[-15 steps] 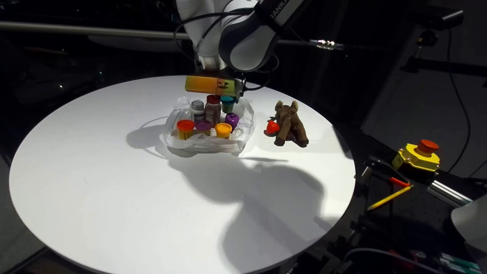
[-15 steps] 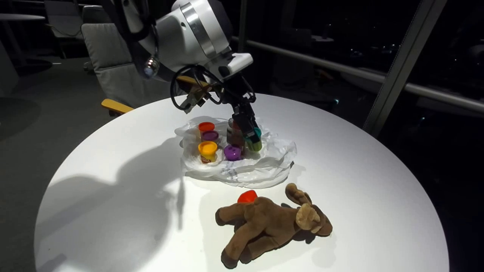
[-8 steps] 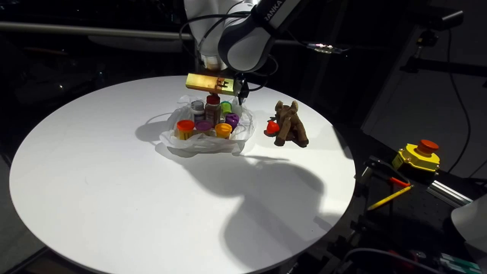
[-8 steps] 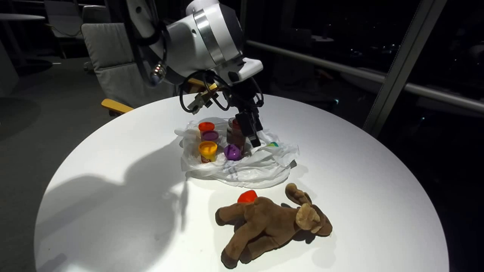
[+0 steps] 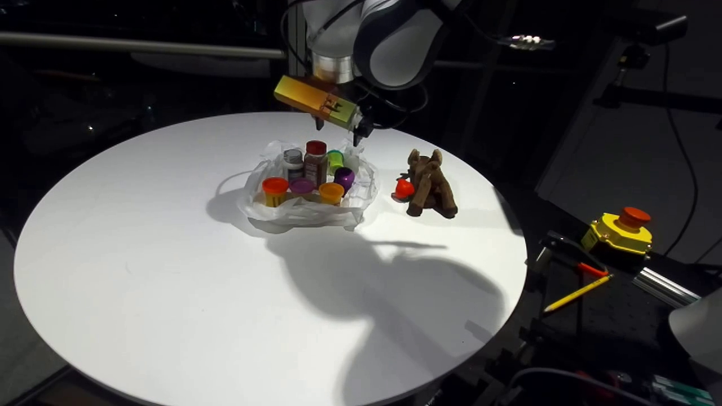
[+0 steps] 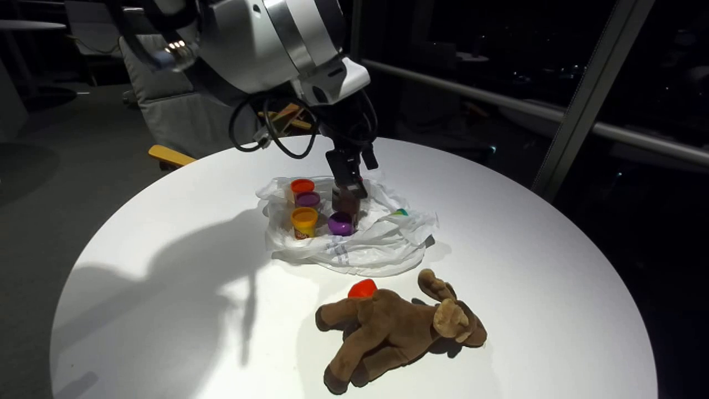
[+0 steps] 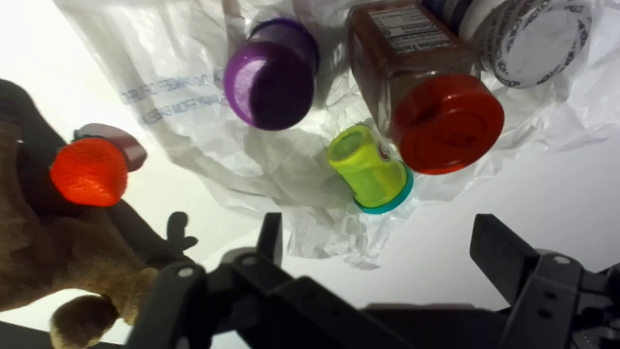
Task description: Put the contents in the white plastic bag
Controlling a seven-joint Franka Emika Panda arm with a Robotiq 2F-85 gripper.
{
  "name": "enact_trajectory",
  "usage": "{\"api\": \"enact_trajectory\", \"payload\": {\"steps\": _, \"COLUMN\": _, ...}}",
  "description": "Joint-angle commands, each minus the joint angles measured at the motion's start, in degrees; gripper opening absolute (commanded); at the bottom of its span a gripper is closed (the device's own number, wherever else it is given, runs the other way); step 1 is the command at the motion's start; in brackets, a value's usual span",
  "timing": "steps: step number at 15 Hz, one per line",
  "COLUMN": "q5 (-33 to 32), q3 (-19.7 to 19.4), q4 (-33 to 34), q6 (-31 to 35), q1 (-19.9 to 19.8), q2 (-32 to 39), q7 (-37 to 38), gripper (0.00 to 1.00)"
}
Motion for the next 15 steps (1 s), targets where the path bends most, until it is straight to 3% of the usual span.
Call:
{"api": "enact_trajectory", "payload": {"steps": 1, "q5": -2.64, "q3": -1.75, "q4": -14.20, "q6": 2.03, "q1": 2.18, "q2": -13.11, "q7": 4.36, "gripper": 1.00}}
{"api": "enact_trajectory", "payload": {"steps": 4, "q5": -0.92, "q3": 2.54, "q4": -23.52, "q6": 9.70, "q1": -1.54, "q2": -21.40, "q7": -2.46, "gripper": 1.00}}
{"api": "enact_trajectory", "payload": {"steps": 5, "q5": -1.10, "q3": 1.42, "q4": -15.31, "q6": 4.95, "q1": -0.41, "q2": -13.83, "q7": 0.43, "gripper": 1.00}}
{"api": "enact_trajectory", "payload": {"steps": 9, "q5": -0.74, "q3": 1.75, "q4": -22.29, "q6": 8.04, "q1": -0.40, "q2": -19.99, "q7": -1.32, "gripper": 1.00}}
{"api": "enact_trajectory", "payload": {"steps": 12, "q5": -0.74, "q3": 1.76, "q4": -22.68, "q6": 8.19, "q1": -0.43, "q2": -20.17, "q7": -1.51, "gripper": 1.00}}
{"api": "enact_trajectory", "payload": {"steps": 15, "q5": -4.82, "q3": -0.04, "q4": -19.35, "q6": 3.26, "q1": 0.47, "q2": -18.26, "q7": -0.39, "gripper": 1.00}}
